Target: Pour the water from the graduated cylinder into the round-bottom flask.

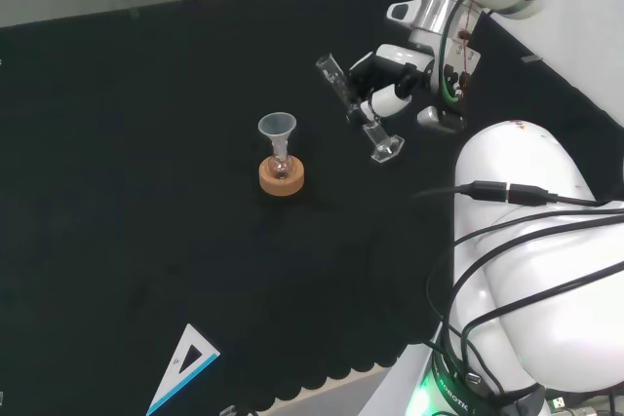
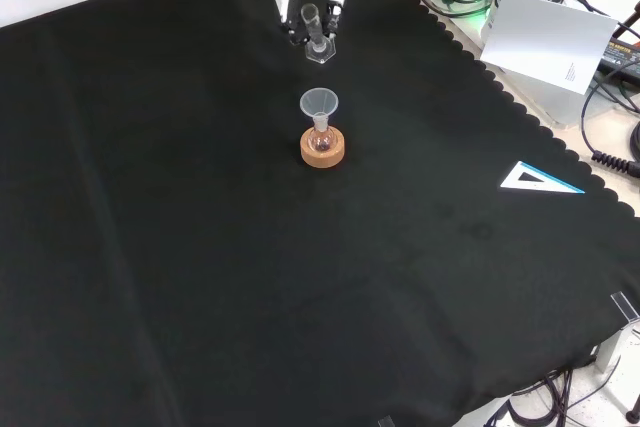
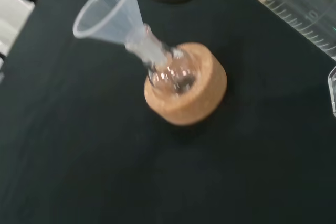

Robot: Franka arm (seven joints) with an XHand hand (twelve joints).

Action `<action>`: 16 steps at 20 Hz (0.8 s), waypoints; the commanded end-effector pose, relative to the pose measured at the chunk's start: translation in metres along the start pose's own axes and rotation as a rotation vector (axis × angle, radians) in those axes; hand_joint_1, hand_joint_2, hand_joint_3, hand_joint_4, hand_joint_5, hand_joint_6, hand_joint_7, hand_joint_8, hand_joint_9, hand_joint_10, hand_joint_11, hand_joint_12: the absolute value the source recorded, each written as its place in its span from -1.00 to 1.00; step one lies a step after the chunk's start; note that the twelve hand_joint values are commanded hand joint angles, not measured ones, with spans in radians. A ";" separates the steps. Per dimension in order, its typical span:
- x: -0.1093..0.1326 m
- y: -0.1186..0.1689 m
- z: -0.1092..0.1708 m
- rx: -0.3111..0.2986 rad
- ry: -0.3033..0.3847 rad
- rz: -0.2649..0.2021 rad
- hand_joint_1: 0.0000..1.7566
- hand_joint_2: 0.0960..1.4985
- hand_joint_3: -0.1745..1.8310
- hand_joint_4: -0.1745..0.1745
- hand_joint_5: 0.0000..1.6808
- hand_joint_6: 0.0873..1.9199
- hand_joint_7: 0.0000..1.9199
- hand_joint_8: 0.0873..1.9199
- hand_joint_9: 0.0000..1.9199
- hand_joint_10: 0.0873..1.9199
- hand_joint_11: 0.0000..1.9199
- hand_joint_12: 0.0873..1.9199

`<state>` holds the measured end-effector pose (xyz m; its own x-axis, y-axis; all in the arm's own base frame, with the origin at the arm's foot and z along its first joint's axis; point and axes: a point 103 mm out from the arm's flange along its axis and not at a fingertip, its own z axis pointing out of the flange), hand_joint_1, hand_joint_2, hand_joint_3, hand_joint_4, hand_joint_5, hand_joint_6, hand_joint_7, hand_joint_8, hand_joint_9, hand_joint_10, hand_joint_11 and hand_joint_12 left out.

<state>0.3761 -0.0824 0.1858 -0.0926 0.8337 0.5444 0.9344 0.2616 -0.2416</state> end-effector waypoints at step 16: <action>0.010 0.015 -0.001 0.246 -0.216 0.150 0.30 0.45 -0.83 -0.63 0.19 -0.02 0.41 -0.77 0.57 -1.00 0.32 -0.28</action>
<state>0.3807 -0.0655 0.1898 -0.0938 0.9156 0.3910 0.8738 0.2639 -0.4084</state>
